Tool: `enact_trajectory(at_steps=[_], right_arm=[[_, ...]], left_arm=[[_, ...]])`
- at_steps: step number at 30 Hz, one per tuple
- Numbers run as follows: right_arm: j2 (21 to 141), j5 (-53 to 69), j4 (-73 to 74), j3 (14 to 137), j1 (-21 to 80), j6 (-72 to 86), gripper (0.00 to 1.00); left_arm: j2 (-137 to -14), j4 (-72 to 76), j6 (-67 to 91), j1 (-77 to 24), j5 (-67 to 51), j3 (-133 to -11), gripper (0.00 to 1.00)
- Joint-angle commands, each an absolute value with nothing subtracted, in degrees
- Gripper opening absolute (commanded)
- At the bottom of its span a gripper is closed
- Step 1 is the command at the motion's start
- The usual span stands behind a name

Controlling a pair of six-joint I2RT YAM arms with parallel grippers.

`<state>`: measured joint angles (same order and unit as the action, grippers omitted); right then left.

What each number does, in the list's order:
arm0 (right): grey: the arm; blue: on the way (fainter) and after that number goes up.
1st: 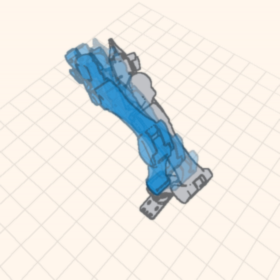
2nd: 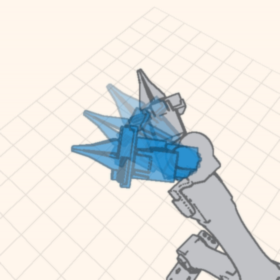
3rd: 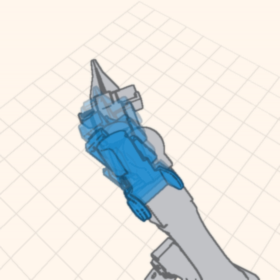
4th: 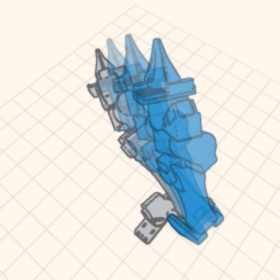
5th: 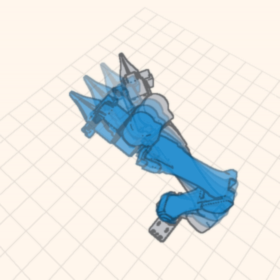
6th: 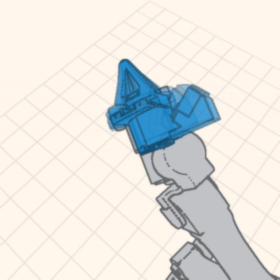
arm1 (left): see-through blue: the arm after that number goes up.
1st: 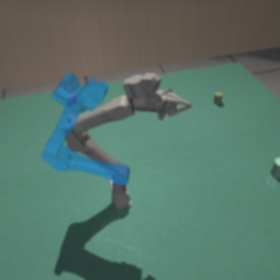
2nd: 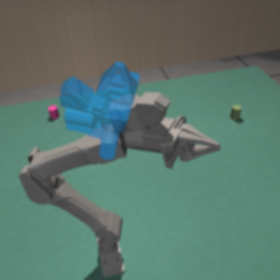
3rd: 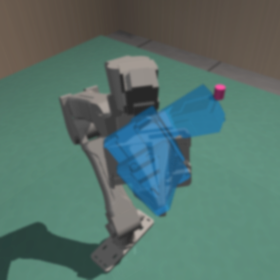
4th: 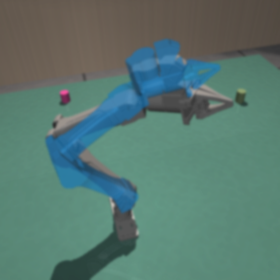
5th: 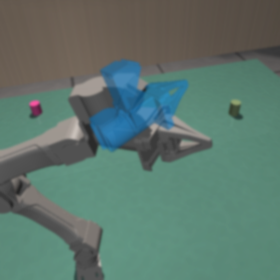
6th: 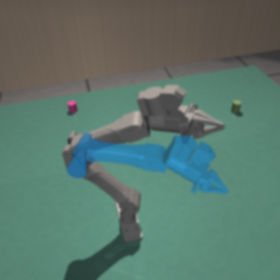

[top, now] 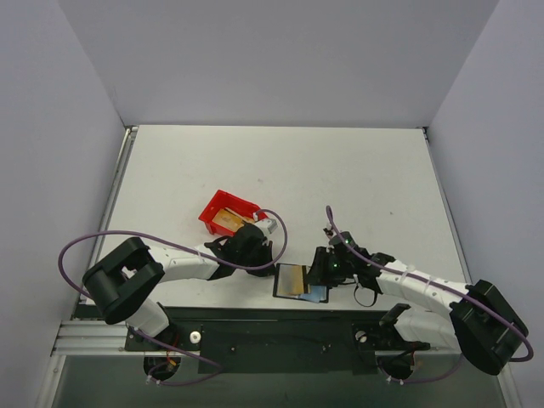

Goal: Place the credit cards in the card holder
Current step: Insert the credit card into the card holder.

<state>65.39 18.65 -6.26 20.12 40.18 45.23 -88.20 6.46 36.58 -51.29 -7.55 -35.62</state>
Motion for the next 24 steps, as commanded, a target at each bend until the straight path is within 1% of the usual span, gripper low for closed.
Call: enact_trajectory(at_steps=[1,5,13,24], right_arm=[[63.5,13.9,4.1,21.9,40.4,42.6,0.25],[64.4,14.7,1.6,21.2,40.4,43.7,0.22],[67.9,16.8,-3.5,20.8,40.6,44.8,0.19],[72.9,19.3,-8.1,21.4,42.8,45.8,0.03]], left_arm=[[-88.1,7.4,35.9,-51.5,-8.3,-35.5,0.0],[-87.9,7.5,35.7,-51.5,-8.3,-35.6,0.0],[-87.2,7.0,35.6,-51.5,-8.3,-35.5,0.0],[-87.6,7.6,35.7,-51.5,-8.4,-35.1,0.0]])
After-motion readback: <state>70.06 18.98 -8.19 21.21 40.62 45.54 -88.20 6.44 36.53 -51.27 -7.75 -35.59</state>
